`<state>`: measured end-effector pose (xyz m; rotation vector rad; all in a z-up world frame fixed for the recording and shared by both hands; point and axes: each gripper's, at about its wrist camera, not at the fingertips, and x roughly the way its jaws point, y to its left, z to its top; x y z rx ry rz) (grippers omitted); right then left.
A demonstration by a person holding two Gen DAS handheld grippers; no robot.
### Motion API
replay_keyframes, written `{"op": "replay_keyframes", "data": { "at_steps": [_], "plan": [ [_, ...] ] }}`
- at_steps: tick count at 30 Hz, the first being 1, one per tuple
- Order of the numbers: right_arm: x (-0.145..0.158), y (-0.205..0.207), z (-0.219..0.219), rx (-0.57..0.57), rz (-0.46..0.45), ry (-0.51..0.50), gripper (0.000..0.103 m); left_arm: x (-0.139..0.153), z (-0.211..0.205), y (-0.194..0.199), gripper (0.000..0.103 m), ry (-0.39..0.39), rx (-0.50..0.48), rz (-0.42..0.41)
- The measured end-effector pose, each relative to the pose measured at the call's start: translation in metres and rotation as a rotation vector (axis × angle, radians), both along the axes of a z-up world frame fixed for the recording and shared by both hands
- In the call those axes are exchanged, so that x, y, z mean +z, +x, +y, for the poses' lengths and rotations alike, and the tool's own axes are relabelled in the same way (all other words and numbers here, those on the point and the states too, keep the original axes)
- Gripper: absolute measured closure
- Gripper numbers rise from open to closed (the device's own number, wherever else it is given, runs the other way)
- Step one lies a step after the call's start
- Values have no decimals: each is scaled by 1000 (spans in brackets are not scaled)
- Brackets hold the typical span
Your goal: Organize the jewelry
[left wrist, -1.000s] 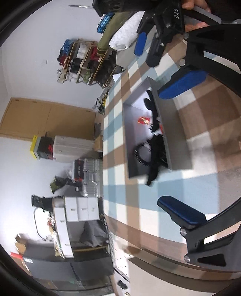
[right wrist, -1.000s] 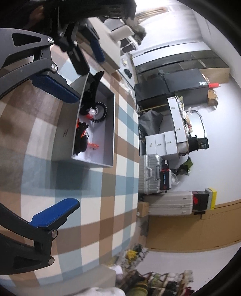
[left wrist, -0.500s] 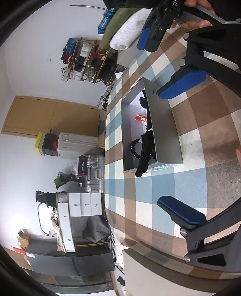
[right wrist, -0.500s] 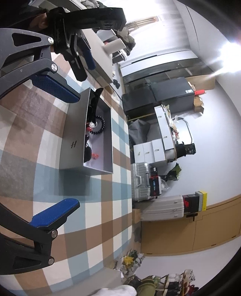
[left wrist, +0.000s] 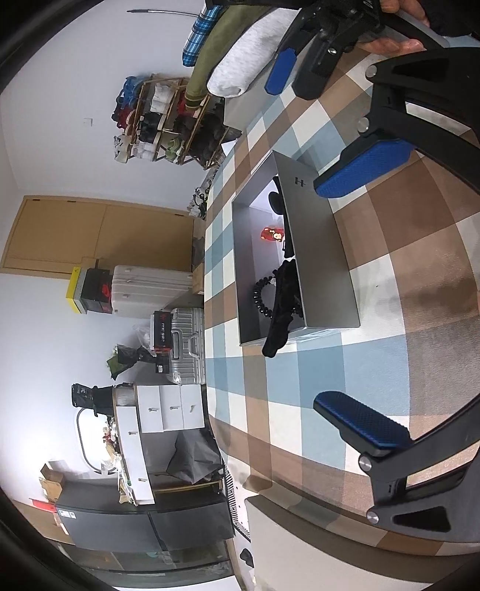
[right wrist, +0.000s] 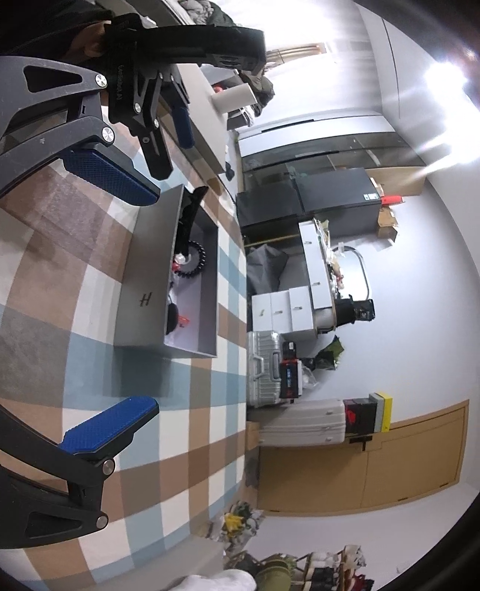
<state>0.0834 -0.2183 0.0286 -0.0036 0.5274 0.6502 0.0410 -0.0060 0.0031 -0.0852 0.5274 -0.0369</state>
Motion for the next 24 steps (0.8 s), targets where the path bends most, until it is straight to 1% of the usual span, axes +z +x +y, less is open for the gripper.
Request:
{"op": "replay_keyframes", "data": {
  "at_steps": [5, 13, 24],
  "plan": [
    [0, -3, -3, -13, -8, 4, 0, 0, -1, 0, 1, 6, 2, 7],
    [1, -4, -4, -18, -14, 11, 0, -1, 1, 2, 1, -5, 9, 21],
    [1, -5, -4, -17, -14, 10, 0, -1, 0, 3, 1, -2, 7, 24]
  ]
}}
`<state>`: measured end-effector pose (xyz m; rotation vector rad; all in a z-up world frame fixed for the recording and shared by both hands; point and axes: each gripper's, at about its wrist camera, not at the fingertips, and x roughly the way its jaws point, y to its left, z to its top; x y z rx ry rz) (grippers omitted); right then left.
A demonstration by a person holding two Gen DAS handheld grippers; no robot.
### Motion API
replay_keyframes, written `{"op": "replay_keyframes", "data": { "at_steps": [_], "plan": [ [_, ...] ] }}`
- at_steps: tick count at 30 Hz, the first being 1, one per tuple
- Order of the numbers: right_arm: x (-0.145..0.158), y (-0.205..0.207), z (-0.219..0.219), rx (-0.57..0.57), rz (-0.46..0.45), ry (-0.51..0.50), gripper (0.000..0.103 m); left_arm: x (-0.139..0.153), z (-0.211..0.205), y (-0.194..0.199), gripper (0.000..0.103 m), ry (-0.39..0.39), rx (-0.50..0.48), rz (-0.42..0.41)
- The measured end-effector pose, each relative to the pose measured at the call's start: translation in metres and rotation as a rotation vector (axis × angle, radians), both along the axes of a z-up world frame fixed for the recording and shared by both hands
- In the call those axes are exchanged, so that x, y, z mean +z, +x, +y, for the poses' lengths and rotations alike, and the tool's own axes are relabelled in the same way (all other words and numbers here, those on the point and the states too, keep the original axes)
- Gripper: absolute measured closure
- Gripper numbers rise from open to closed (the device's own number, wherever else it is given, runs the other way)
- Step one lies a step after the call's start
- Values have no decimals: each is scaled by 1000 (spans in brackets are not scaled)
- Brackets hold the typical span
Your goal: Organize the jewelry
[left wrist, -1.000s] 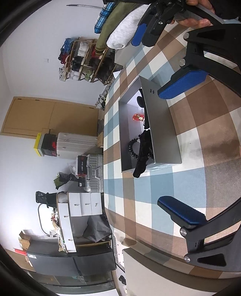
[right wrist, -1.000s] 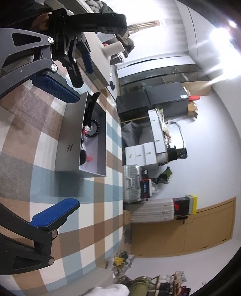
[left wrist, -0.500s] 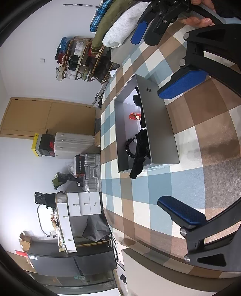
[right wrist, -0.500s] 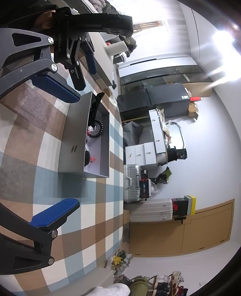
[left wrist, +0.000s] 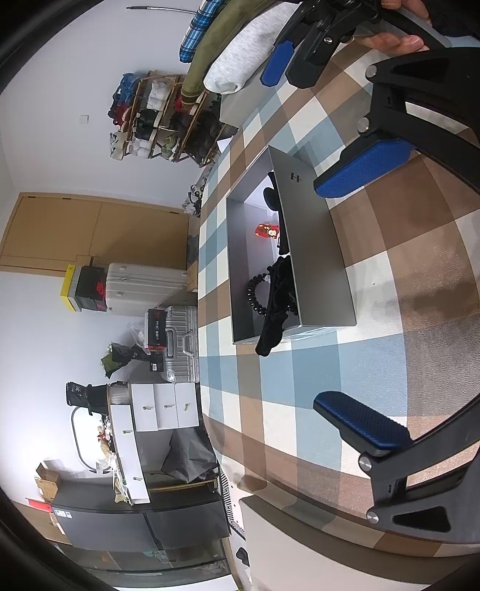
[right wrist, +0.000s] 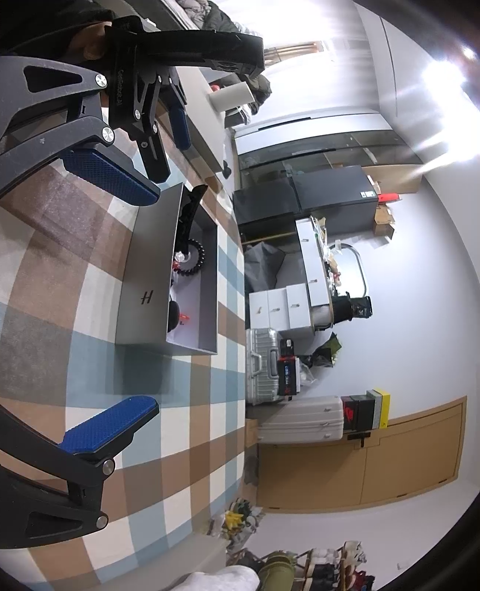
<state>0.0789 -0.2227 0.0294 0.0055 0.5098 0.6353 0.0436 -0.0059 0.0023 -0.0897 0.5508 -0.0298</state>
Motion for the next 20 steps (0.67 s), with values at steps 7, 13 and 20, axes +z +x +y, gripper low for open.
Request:
{"op": "replay_keyframes", "data": {
  "at_steps": [7, 13, 20],
  "plan": [
    [0, 0, 0, 1, 1, -3, 0, 0, 0, 0, 1, -1, 2, 2],
    [0, -1, 0, 0, 2, -4, 0, 0, 0, 0, 1, -2, 2, 2],
    [0, 0, 0, -1, 4, -5, 0, 0, 0, 1, 1, 0, 2, 2]
  ]
}}
